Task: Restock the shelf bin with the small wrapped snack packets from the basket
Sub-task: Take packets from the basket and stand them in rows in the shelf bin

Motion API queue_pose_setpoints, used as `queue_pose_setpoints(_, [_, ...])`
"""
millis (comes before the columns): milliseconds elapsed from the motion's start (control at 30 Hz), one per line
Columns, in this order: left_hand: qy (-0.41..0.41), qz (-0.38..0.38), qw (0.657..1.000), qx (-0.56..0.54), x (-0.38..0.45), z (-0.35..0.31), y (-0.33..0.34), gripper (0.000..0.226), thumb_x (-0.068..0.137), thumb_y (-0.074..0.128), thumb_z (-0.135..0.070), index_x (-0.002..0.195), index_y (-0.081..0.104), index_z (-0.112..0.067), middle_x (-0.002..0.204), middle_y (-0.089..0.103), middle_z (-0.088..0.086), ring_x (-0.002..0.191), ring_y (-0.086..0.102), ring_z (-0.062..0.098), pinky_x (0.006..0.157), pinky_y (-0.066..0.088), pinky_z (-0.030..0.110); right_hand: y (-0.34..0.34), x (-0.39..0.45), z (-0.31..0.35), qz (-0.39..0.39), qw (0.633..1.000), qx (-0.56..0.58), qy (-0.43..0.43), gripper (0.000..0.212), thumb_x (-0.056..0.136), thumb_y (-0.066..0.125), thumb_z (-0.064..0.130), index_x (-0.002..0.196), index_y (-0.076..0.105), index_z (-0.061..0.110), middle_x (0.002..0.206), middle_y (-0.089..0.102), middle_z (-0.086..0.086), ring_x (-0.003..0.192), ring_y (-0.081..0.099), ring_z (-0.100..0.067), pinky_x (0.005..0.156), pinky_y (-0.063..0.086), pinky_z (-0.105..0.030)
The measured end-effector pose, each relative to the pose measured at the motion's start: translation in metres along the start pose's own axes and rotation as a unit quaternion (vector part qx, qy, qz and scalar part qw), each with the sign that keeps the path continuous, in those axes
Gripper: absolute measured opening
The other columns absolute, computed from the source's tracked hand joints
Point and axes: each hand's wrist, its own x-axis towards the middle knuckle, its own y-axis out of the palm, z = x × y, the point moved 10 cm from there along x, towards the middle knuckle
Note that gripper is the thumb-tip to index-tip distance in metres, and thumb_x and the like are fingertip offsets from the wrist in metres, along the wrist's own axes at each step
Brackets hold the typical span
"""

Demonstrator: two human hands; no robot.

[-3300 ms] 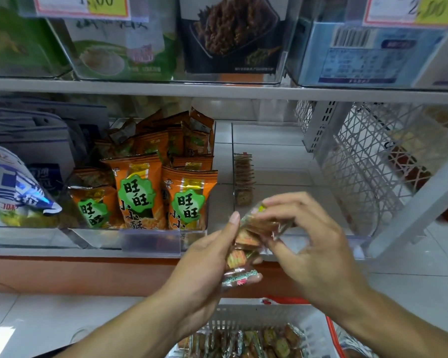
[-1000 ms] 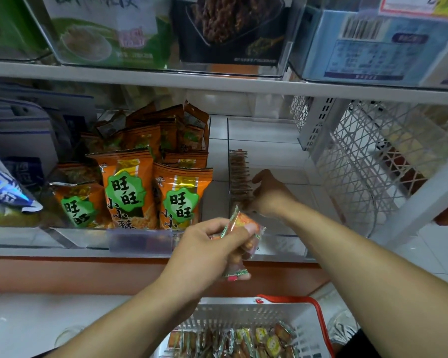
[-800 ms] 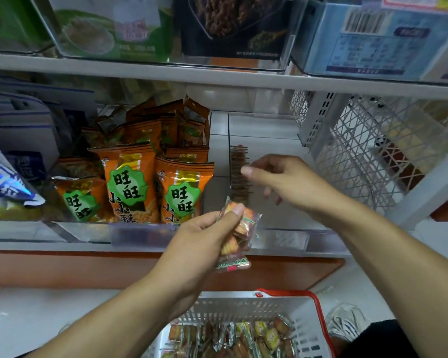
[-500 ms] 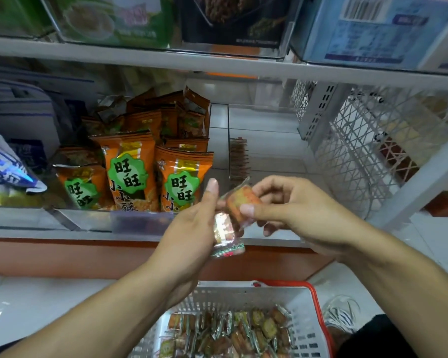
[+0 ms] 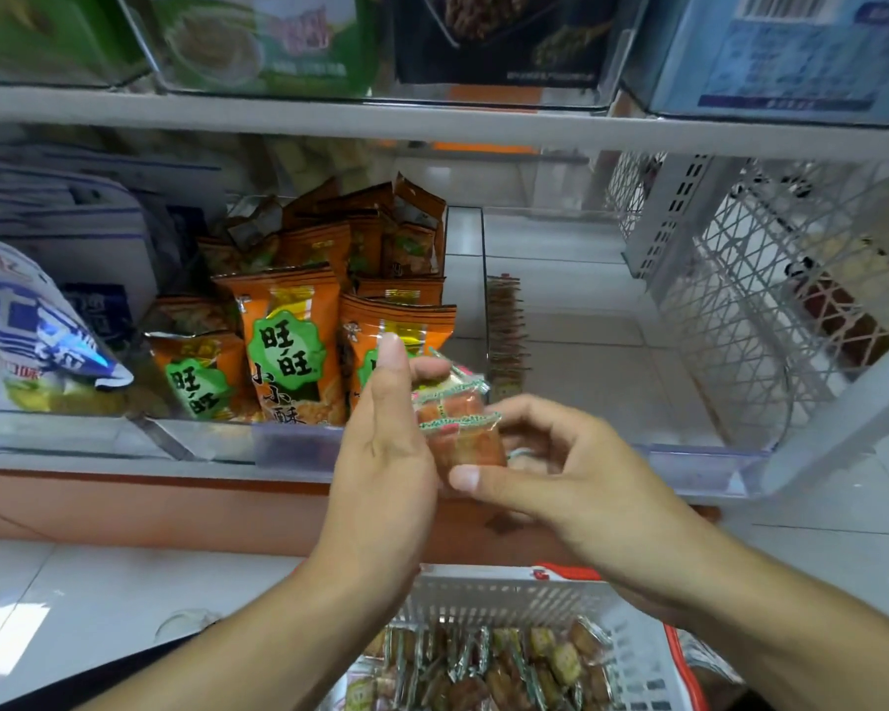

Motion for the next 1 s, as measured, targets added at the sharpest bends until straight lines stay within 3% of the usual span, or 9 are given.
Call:
queue_pose_setpoints(100, [-0.043, -0.010, 0.999, -0.015, 0.006, 0.004, -0.007, 0.048, 0.085, 0.060, -0.067, 0.094, 0.073, -0.022, 0.086, 0.072, -0.005, 0.081, 0.068, 0.021, 0.068, 0.054, 0.036, -0.024, -0.009, 0.047, -0.119, 0.944, -0.222, -0.212, 0.041, 0.074, 0.082, 0.006, 0.102, 0.068, 0.033, 0.101, 0.067, 0.008, 0.084, 0.068, -0.010, 0.071, 0.055, -0.025])
queue_pose_setpoints(233, [-0.204, 0.168, 0.961, -0.087, -0.014, 0.027, 0.032, 0.079, 0.070, 0.067, -0.081, 0.109, 0.077, -0.013, 0.082, 0.071, 0.006, 0.074, 0.069, 0.021, 0.055, 0.051, 0.029, -0.035, -0.021, 0.069, -0.169, 0.883, -0.283, -0.335, 0.054, 0.070, 0.079, -0.012, 0.105, 0.071, 0.028, 0.113, 0.058, 0.012, 0.102, 0.065, -0.013, 0.078, 0.049, -0.012])
queue_pose_setpoints(300, [-0.224, 0.225, 0.944, -0.086, -0.024, 0.031, 0.048, 0.063, 0.071, 0.071, -0.074, 0.106, 0.080, -0.023, 0.092, 0.076, 0.008, 0.075, 0.072, 0.023, 0.054, 0.053, 0.030, -0.039, -0.020, 0.068, -0.170, 0.886, -0.273, -0.335, 0.053, 0.072, 0.080, -0.012, 0.105, 0.072, 0.029, 0.113, 0.057, 0.012, 0.107, 0.064, -0.014, 0.083, 0.051, -0.015])
queue_pose_setpoints(433, [-0.175, 0.201, 0.961, -0.075, -0.016, 0.032, 0.039, 0.029, 0.075, 0.076, -0.054, 0.096, 0.080, -0.034, 0.096, 0.078, 0.006, 0.081, 0.073, 0.019, 0.057, 0.053, 0.027, -0.035, -0.012, 0.058, -0.107, 0.923, -0.216, -0.301, 0.059, 0.081, 0.058, -0.024, 0.108, 0.072, 0.028, 0.117, 0.063, 0.008, 0.114, 0.064, -0.020, 0.093, 0.054, -0.024])
queue_pose_setpoints(500, [-0.133, 0.182, 0.973, -0.047, -0.011, 0.026, 0.030, 0.041, 0.073, 0.071, -0.059, 0.099, 0.078, -0.028, 0.100, 0.077, 0.006, 0.086, 0.074, 0.018, 0.063, 0.053, 0.029, -0.041, -0.006, 0.050, -0.089, 0.956, -0.120, -0.252, 0.055, 0.086, 0.050, -0.017, 0.110, 0.071, 0.027, 0.116, 0.068, 0.004, 0.114, 0.065, -0.018, 0.094, 0.054, -0.026])
queue_pose_setpoints(600, [-0.083, 0.181, 0.980, -0.004, -0.009, 0.017, 0.028, 0.041, 0.073, 0.069, -0.060, 0.093, 0.077, -0.024, 0.092, 0.075, -0.002, 0.082, 0.071, 0.009, 0.068, 0.055, 0.031, -0.045, 0.002, 0.043, -0.058, 0.982, 0.001, -0.180, 0.031, 0.090, 0.070, 0.010, 0.118, 0.067, 0.022, 0.116, 0.070, -0.001, 0.106, 0.069, -0.016, 0.087, 0.057, -0.026])
queue_pose_setpoints(733, [-0.052, 0.184, 0.981, 0.018, -0.010, 0.012, 0.028, 0.039, 0.072, 0.072, -0.060, 0.091, 0.077, -0.026, 0.085, 0.073, -0.005, 0.080, 0.066, 0.005, 0.069, 0.052, 0.028, -0.052, 0.007, 0.038, -0.054, 0.990, -0.015, -0.131, 0.061, 0.068, 0.080, 0.015, 0.126, 0.060, 0.020, 0.112, 0.072, -0.006, 0.100, 0.070, -0.017, 0.087, 0.056, -0.024])
queue_pose_setpoints(867, [-0.020, 0.169, 0.985, 0.041, -0.011, 0.005, 0.024, 0.036, 0.076, 0.083, -0.052, 0.095, 0.076, -0.023, 0.089, 0.075, 0.001, 0.083, 0.067, 0.019, 0.072, 0.051, 0.028, -0.051, 0.012, 0.028, -0.008, 0.998, 0.002, -0.066, 0.067, 0.068, 0.080, 0.012, 0.131, 0.057, 0.019, 0.113, 0.075, -0.007, 0.102, 0.073, -0.021, 0.090, 0.056, -0.026])
queue_pose_setpoints(1000, [-0.004, 0.163, 0.985, 0.059, -0.010, 0.004, 0.023, 0.041, 0.075, 0.080, -0.059, 0.097, 0.075, -0.025, 0.095, 0.076, -0.004, 0.084, 0.068, 0.010, 0.077, 0.054, 0.029, -0.050, 0.013, 0.024, 0.006, 0.998, -0.017, -0.052, 0.067, 0.072, 0.079, 0.010, 0.134, 0.057, 0.021, 0.119, 0.073, -0.006, 0.109, 0.070, -0.029, 0.094, 0.055, -0.029])
